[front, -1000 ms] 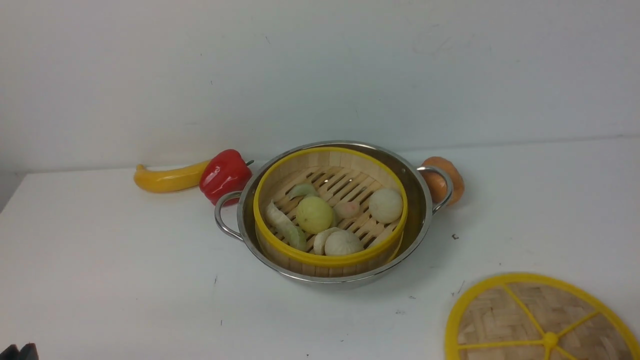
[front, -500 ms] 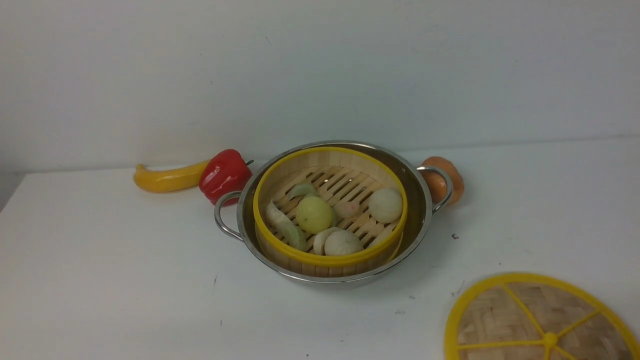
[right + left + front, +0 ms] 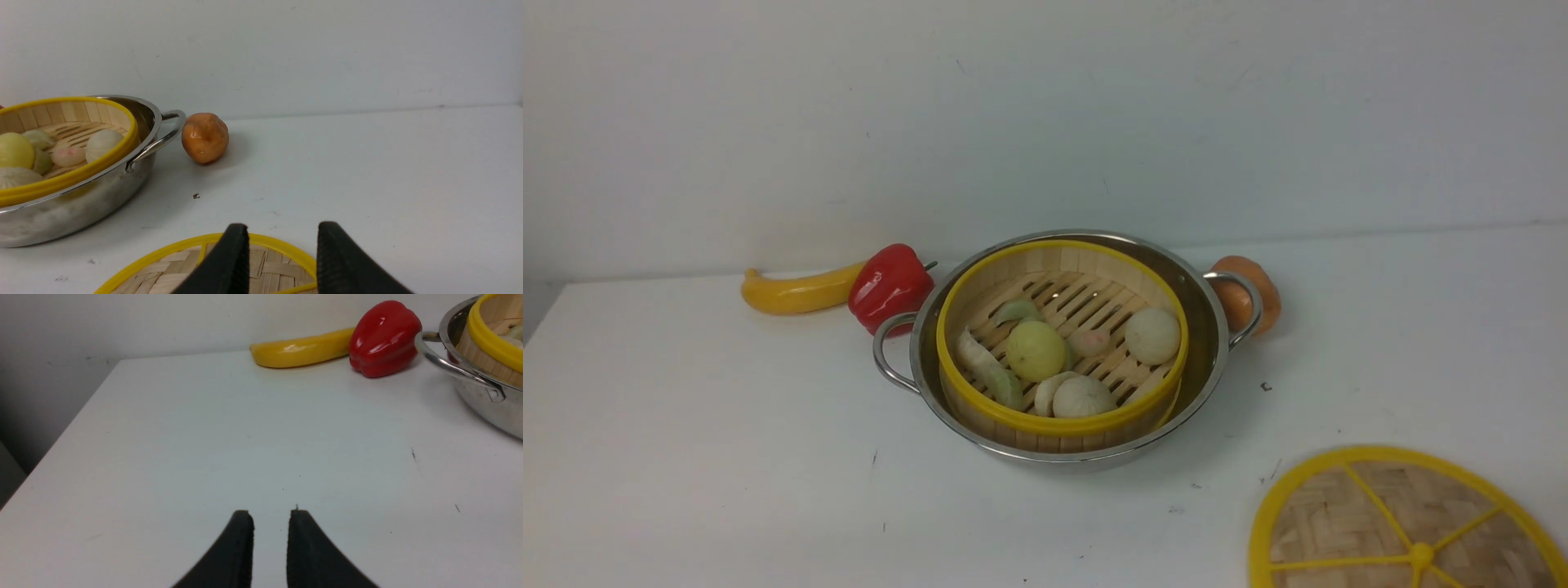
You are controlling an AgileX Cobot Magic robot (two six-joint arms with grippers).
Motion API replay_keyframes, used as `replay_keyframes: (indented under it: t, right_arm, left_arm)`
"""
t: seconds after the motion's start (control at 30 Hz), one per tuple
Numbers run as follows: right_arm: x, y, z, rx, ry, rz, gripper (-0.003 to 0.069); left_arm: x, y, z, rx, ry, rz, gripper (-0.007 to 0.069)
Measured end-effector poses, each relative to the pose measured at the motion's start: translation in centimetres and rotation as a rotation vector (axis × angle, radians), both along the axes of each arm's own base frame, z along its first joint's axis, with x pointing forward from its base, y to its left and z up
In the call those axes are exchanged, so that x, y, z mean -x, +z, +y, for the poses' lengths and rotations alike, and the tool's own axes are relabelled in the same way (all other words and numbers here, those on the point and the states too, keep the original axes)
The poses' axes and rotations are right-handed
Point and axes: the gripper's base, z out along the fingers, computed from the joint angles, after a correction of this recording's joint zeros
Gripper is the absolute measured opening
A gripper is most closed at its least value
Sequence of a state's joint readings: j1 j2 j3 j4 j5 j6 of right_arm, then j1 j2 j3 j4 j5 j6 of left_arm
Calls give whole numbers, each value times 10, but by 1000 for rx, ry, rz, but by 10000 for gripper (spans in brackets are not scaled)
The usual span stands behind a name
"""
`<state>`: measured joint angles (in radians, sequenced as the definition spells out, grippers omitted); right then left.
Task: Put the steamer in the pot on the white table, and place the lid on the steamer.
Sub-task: 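Move the gripper down to the bamboo steamer lid and grasp its center knob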
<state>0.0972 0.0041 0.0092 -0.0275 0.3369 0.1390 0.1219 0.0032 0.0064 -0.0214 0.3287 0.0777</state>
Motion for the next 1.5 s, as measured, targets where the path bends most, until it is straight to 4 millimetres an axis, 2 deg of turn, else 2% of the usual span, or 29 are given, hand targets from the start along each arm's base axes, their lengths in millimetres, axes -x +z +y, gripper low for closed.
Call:
replay_keyframes:
  t: [0.63, 1.37, 1.5]
  right_arm:
    - [0, 0, 0, 0, 0, -2, 249]
    - [0, 0, 0, 0, 0, -4, 249]
    - [-1, 8, 1, -16, 4, -89, 249]
  left_arm:
    - [0, 0, 0, 0, 0, 0, 155]
    - [0, 0, 0, 0, 0, 0, 157]
    - [0, 0, 0, 0, 0, 0, 157]
